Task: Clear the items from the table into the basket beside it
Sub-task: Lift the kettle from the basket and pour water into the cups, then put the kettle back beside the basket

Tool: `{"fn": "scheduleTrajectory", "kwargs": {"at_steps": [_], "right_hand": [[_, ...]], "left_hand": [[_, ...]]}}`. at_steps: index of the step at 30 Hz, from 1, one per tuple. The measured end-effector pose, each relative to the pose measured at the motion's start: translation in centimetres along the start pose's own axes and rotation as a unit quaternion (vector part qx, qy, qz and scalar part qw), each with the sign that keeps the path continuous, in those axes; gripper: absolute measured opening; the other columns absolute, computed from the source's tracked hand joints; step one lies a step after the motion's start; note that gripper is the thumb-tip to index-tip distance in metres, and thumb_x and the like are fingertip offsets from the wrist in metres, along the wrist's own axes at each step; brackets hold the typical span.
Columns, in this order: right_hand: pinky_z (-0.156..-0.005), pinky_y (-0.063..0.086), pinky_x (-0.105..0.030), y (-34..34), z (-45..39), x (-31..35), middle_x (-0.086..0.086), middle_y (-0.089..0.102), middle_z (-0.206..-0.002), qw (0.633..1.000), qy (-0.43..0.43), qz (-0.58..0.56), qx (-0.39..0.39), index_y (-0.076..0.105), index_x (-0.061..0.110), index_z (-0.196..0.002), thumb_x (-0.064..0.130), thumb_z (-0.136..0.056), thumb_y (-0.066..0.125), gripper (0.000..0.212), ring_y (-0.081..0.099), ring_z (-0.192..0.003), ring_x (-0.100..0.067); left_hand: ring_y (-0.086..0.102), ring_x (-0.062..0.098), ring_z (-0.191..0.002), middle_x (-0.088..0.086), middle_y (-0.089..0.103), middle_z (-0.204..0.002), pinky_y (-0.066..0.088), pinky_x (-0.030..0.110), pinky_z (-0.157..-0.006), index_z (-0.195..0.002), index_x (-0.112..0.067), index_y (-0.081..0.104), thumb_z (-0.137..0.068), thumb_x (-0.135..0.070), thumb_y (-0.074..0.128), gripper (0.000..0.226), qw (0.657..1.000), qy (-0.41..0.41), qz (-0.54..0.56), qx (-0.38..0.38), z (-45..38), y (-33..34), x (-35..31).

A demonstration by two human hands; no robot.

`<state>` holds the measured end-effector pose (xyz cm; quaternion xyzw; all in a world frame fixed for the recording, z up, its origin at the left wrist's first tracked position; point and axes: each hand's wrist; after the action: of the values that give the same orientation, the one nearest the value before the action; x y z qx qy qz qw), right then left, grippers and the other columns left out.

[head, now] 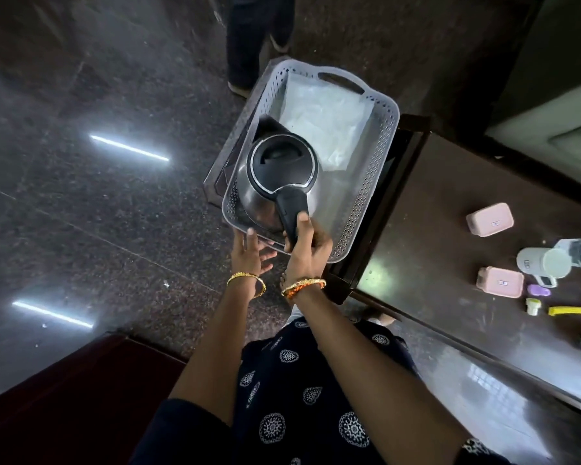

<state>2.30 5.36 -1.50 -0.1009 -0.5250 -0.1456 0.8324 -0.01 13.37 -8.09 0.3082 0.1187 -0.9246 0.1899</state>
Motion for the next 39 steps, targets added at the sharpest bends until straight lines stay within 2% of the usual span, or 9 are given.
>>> {"fn": "scheduleTrajectory", "kwargs": {"at_steps": [11,13,17,20,23,26,29,34,39], "right_hand": [[-0.053,0.046,-0.031,-1.1,-0.8,-0.1,0.015,0.060,-0.051,0.992,-0.002,0.107,0.071,0.060,0.039,-0.060,0.077,-0.076,0.043,0.045,0.057,-0.055,-0.011],[-0.054,0.046,-0.032,-1.7,-0.9,0.7,0.015,0.056,-0.048,0.989,0.021,0.121,0.077,0.058,0.033,-0.055,0.076,-0.075,0.044,0.049,0.053,-0.053,-0.005],[-0.055,0.047,-0.024,-5.0,-3.4,3.3,0.001,0.061,-0.052,0.987,0.074,0.135,-0.047,0.060,0.013,-0.059,0.055,-0.079,0.051,0.048,0.055,-0.053,-0.003],[-0.072,0.054,-0.041,-7.6,-7.6,7.2,-0.004,0.067,-0.066,0.982,0.086,0.161,-0.055,0.061,0.022,-0.058,0.023,-0.083,0.054,0.026,0.063,-0.066,-0.022],[-0.060,0.050,-0.032,-8.1,-11.8,10.9,0.001,0.059,-0.056,0.986,0.089,0.138,-0.013,0.060,0.019,-0.056,0.017,-0.085,0.053,0.030,0.054,-0.052,-0.014],[-0.052,0.046,-0.026,-7.0,-15.8,12.9,-0.001,0.057,-0.053,0.986,0.109,0.129,0.012,0.059,0.014,-0.056,0.014,-0.084,0.054,0.028,0.051,-0.045,-0.012],[-0.046,0.043,-0.020,-5.1,-19.3,12.9,0.002,0.055,-0.041,0.978,0.161,0.124,0.037,0.056,0.010,-0.057,0.009,-0.084,0.053,0.027,0.049,-0.034,-0.008],[-0.041,0.039,-0.021,-2.7,-23.2,10.3,-0.005,0.052,-0.064,0.968,0.201,0.143,0.043,0.058,0.007,-0.089,0.007,-0.081,0.060,0.008,0.047,-0.052,-0.017],[-0.079,0.056,-0.042,-1.1,-24.8,6.6,-0.015,0.065,-0.107,0.968,0.229,0.092,0.055,0.056,0.002,-0.116,0.008,-0.080,0.066,0.038,0.064,-0.093,-0.031]], "left_hand": [[0.064,0.031,-0.081,0.017,0.060,-0.107,0.051,0.039,-0.070,-0.134,-0.016,0.040,-0.099,-0.033,0.036,0.039,0.996,-0.022,0.007,-0.092,1.2,1.5,-1.1],[0.057,0.038,-0.102,0.026,0.055,-0.114,0.046,0.035,-0.088,-0.127,-0.006,0.048,-0.095,-0.020,0.047,0.035,0.973,0.046,-0.074,-0.215,2.7,2.5,-2.2],[0.056,0.027,-0.088,0.020,0.055,-0.104,0.043,0.024,-0.072,-0.114,0.005,0.051,-0.091,-0.009,0.046,0.028,0.887,0.302,-0.011,-0.348,7.4,4.0,-7.9],[0.056,0.011,-0.066,0.002,0.061,-0.081,0.041,0.009,-0.058,-0.102,0.000,0.058,-0.092,-0.015,0.044,0.023,0.858,0.414,-0.004,-0.305,9.1,4.4,-14.5],[0.063,0.022,-0.075,0.002,0.065,-0.080,0.039,0.018,-0.056,-0.095,-0.008,0.064,-0.089,-0.024,0.046,0.025,0.864,0.418,-0.177,-0.216,8.8,6.1,-21.0],[0.062,0.036,-0.097,0.016,0.069,-0.103,0.048,0.033,-0.074,-0.098,-0.005,0.064,-0.088,-0.027,0.045,0.031,0.824,0.322,-0.456,-0.099,5.3,9.8,-25.1],[0.055,0.039,-0.116,0.021,0.058,-0.127,0.046,0.043,-0.096,-0.125,-0.001,0.053,-0.090,-0.023,0.047,0.041,0.822,0.192,-0.535,0.031,1.2,14.5,-27.5],[0.038,0.041,-0.130,0.018,0.034,-0.148,0.036,0.049,-0.106,-0.143,-0.010,0.030,-0.093,-0.037,0.048,0.060,0.702,0.084,-0.703,0.080,-6.1,17.2,-27.0],[0.027,0.036,-0.137,0.019,0.025,-0.152,0.022,0.043,-0.115,-0.139,-0.005,0.034,-0.094,-0.032,0.046,0.054,0.740,0.013,-0.662,0.117,-12.4,16.9,-23.7]]}}
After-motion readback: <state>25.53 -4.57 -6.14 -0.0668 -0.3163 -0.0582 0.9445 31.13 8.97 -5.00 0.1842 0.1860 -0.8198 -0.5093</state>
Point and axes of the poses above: each hand's wrist, its own z-axis away from the middle knuckle, its own y-axis out of the palm, x = y × z
